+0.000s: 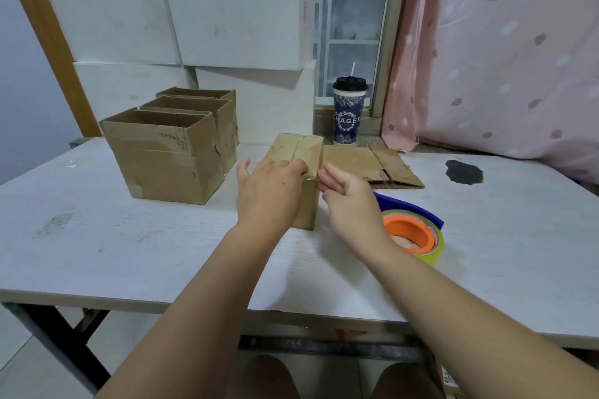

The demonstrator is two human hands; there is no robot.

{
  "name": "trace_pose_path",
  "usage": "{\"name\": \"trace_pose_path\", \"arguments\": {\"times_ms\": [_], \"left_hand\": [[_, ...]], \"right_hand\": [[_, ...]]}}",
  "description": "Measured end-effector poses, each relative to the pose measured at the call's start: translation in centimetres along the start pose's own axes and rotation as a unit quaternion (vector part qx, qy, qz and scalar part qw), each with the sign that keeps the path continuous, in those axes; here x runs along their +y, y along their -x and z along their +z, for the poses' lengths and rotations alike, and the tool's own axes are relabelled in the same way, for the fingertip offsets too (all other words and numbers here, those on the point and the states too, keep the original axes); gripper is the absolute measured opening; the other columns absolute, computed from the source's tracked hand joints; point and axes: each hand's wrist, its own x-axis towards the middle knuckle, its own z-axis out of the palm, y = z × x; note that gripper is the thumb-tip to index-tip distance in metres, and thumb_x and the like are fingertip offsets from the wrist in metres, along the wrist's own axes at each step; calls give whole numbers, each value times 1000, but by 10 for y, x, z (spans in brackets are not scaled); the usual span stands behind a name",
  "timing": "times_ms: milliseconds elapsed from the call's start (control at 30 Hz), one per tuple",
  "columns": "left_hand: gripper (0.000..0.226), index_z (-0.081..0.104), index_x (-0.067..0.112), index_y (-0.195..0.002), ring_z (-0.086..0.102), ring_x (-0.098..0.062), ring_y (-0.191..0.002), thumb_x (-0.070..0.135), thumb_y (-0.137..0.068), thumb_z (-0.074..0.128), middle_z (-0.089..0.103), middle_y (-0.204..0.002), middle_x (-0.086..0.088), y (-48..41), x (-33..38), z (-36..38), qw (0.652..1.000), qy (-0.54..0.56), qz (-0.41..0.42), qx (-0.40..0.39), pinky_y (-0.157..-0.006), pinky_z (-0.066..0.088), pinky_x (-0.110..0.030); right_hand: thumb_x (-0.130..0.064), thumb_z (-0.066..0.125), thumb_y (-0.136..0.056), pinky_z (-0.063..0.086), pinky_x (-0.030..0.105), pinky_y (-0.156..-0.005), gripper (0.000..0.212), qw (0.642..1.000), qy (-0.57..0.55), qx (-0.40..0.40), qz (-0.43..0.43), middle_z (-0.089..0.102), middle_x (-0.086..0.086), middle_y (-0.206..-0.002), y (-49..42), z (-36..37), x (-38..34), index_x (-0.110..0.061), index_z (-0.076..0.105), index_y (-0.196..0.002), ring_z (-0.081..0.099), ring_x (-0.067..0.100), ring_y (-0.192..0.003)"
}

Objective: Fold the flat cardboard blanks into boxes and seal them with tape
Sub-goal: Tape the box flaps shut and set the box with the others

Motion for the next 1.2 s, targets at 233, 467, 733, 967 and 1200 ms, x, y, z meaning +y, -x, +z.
{"name": "trace_pose_path", "arguments": {"times_ms": [233,467,733,967,1200], "left_hand": [[20,60,32,-106,51,-16,-103,21,-96,46,65,-95,10,1,3,0,1000,-6,-16,4,-108,16,-49],[19,61,31,-103,52,-16,-102,28,-98,43,65,-93,9,1,3,-2,1000,-15,-16,8,-107,17,-50],[24,57,29,-116,54,-19,-101,35,-98,41,65,-105,8,4,-6,-5,997,-9,64,30,-97,25,-36],[33,62,16,-118,46,-12,-112,21,-86,65,53,-130,-1,15,-40,-9,946,291,35,141,-98,32,-23],[27,70,26,-93,65,1,-82,3,-92,55,71,-83,16,13,-56,2,789,581,-191,51,-71,50,-12]], "right_hand": [[13,32,-87,35,23,-109,77,1000,8,1,-15,38,-8,-148,12,9,5,-22,14,-153,44,0,-127],[4,38,-87,40,18,-97,73,997,66,-49,-5,48,-18,-138,1,0,-2,-25,22,-152,46,12,-131],[-1,39,-91,37,1,-70,48,940,310,-90,-112,65,-5,-122,-30,-23,-34,-23,64,-125,55,-4,-84],[-10,51,-94,40,14,-89,34,927,325,-143,-120,59,-15,-130,-38,-32,-31,-23,67,-121,58,6,-111],[-9,55,-91,39,1,-78,32,946,271,-125,-127,62,-14,-126,-40,-32,-20,-23,69,-117,57,-14,-97]]}}
